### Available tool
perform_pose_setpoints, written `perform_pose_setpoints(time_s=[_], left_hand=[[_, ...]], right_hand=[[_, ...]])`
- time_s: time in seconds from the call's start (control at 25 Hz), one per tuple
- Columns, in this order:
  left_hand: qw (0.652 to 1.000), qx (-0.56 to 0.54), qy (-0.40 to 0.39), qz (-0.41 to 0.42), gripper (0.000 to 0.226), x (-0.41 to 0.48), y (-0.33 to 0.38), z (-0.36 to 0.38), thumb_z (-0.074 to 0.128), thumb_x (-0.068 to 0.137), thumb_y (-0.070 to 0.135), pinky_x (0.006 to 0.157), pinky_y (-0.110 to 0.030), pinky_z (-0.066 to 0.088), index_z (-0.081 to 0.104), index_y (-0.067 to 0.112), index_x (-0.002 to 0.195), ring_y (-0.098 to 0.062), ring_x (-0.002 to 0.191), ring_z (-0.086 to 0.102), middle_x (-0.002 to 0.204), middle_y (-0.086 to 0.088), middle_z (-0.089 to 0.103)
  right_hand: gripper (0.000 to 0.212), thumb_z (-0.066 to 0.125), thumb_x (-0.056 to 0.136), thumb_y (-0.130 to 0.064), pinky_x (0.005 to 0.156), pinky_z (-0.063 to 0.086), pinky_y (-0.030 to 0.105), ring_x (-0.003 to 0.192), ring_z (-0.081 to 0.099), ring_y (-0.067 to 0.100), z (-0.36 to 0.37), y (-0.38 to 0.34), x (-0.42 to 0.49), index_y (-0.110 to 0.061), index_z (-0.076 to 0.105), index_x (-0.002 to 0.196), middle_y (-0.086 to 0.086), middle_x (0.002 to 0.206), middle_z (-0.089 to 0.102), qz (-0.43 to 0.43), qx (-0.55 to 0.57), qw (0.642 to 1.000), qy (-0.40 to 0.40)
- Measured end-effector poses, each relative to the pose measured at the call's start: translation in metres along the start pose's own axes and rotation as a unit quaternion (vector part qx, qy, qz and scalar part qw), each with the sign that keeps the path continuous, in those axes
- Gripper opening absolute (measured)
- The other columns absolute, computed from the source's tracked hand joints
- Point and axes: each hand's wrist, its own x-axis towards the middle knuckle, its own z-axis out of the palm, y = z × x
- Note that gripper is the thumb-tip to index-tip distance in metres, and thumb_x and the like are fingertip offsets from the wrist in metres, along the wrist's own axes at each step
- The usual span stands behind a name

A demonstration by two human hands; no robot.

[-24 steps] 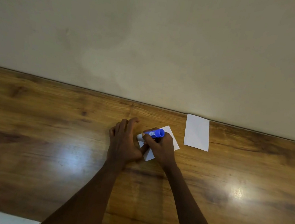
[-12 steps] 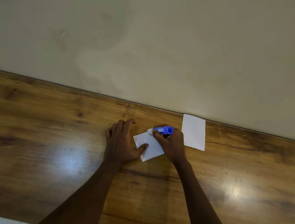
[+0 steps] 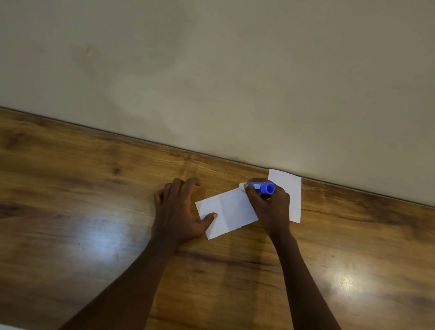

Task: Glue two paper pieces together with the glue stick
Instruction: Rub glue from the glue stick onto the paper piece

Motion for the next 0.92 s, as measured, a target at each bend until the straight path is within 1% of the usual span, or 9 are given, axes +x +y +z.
perform_pose_setpoints(time_s=[0.08, 0.16, 0.24, 0.32, 0.4, 0.48, 0.6, 0.76, 0.92], left_hand=[[1.0, 0.011, 0.002, 0.009, 0.066, 0.0, 0.001, 0.0, 0.073, 0.058, 0.047, 0.092, -0.047, 0.035, 0.053, 0.016, 0.113, -0.035, 0.107, 0.049, 0.113, -0.017, 0.056], [1.0, 0.023, 0.003, 0.008, 0.064, 0.0, 0.001, -0.001, 0.065, 0.057, 0.05, 0.091, -0.048, 0.036, 0.055, 0.018, 0.111, -0.035, 0.104, 0.051, 0.111, -0.018, 0.057], [1.0, 0.023, 0.001, 0.004, 0.065, 0.001, 0.001, 0.0, 0.065, 0.056, 0.05, 0.092, -0.049, 0.036, 0.055, 0.017, 0.112, -0.036, 0.105, 0.051, 0.112, -0.019, 0.057], [1.0, 0.021, -0.005, 0.004, 0.066, 0.001, 0.001, 0.001, 0.072, 0.057, 0.045, 0.092, -0.05, 0.036, 0.053, 0.017, 0.113, -0.037, 0.107, 0.049, 0.114, -0.019, 0.056], [1.0, 0.021, -0.007, 0.005, 0.065, 0.0, 0.0, 0.002, 0.075, 0.059, 0.044, 0.092, -0.048, 0.034, 0.052, 0.019, 0.114, -0.035, 0.108, 0.047, 0.116, -0.018, 0.054], [1.0, 0.019, -0.016, -0.001, 0.065, 0.0, 0.001, 0.001, 0.07, 0.059, 0.049, 0.094, -0.047, 0.033, 0.051, 0.021, 0.115, -0.033, 0.11, 0.045, 0.118, -0.015, 0.052], [1.0, 0.014, -0.018, -0.007, 0.066, -0.001, 0.003, 0.0, 0.06, 0.057, 0.054, 0.095, -0.048, 0.032, 0.051, 0.022, 0.114, -0.033, 0.111, 0.045, 0.119, -0.015, 0.053], [1.0, 0.016, -0.013, -0.007, 0.066, 0.0, 0.004, 0.002, 0.059, 0.057, 0.054, 0.094, -0.047, 0.034, 0.053, 0.021, 0.113, -0.033, 0.109, 0.047, 0.117, -0.015, 0.055], [1.0, -0.01, -0.009, -0.005, 0.064, -0.001, 0.003, 0.002, 0.057, 0.061, 0.057, 0.095, -0.047, 0.033, 0.052, 0.021, 0.113, -0.031, 0.109, 0.047, 0.116, -0.014, 0.055]], right_hand=[[0.03, 0.06, 0.083, -0.017, 0.067, 0.043, 0.018, 0.071, 0.055, 0.018, -0.001, -0.002, -0.014, -0.006, 0.056, 0.111, 0.014, 0.089, 0.065, -0.012, 0.023, 0.997, 0.074], [0.038, 0.06, 0.082, -0.013, 0.079, 0.042, 0.033, 0.081, 0.059, 0.028, 0.004, 0.002, -0.037, -0.009, 0.051, 0.119, 0.018, 0.095, 0.065, 0.013, -0.095, 0.987, 0.128], [0.044, 0.061, 0.082, -0.013, 0.097, 0.025, 0.044, 0.11, 0.051, 0.032, 0.017, 0.005, -0.062, -0.016, 0.046, 0.123, 0.017, 0.115, 0.06, 0.057, -0.235, 0.966, 0.092], [0.042, 0.056, 0.085, -0.024, 0.102, 0.015, 0.044, 0.125, 0.039, 0.027, 0.029, 0.002, -0.075, -0.021, 0.042, 0.125, 0.011, 0.129, 0.052, 0.08, -0.259, 0.962, 0.044], [0.042, 0.056, 0.085, -0.032, 0.103, 0.02, 0.046, 0.123, 0.039, 0.026, 0.035, -0.008, -0.074, -0.021, 0.042, 0.122, 0.01, 0.128, 0.051, 0.105, -0.187, 0.976, 0.044], [0.046, 0.065, 0.078, -0.028, 0.1, 0.033, 0.045, 0.112, 0.049, 0.028, 0.036, -0.018, -0.071, -0.019, 0.042, 0.117, 0.011, 0.116, 0.055, 0.122, -0.023, 0.989, 0.082], [0.06, 0.075, 0.068, -0.012, 0.082, 0.052, 0.035, 0.101, 0.054, 0.025, 0.041, -0.027, -0.08, -0.019, 0.036, 0.113, 0.007, 0.108, 0.049, 0.125, 0.167, 0.963, 0.172], [0.074, 0.074, 0.064, 0.004, 0.085, 0.053, 0.039, 0.107, 0.053, 0.029, 0.052, -0.029, -0.082, -0.013, 0.032, 0.122, 0.018, 0.124, 0.045, 0.191, 0.22, 0.924, 0.248], [0.064, 0.069, 0.069, 0.007, 0.087, 0.052, 0.048, 0.102, 0.054, 0.031, 0.046, -0.028, -0.073, -0.006, 0.034, 0.121, 0.02, 0.117, 0.049, 0.175, 0.174, 0.933, 0.261]])
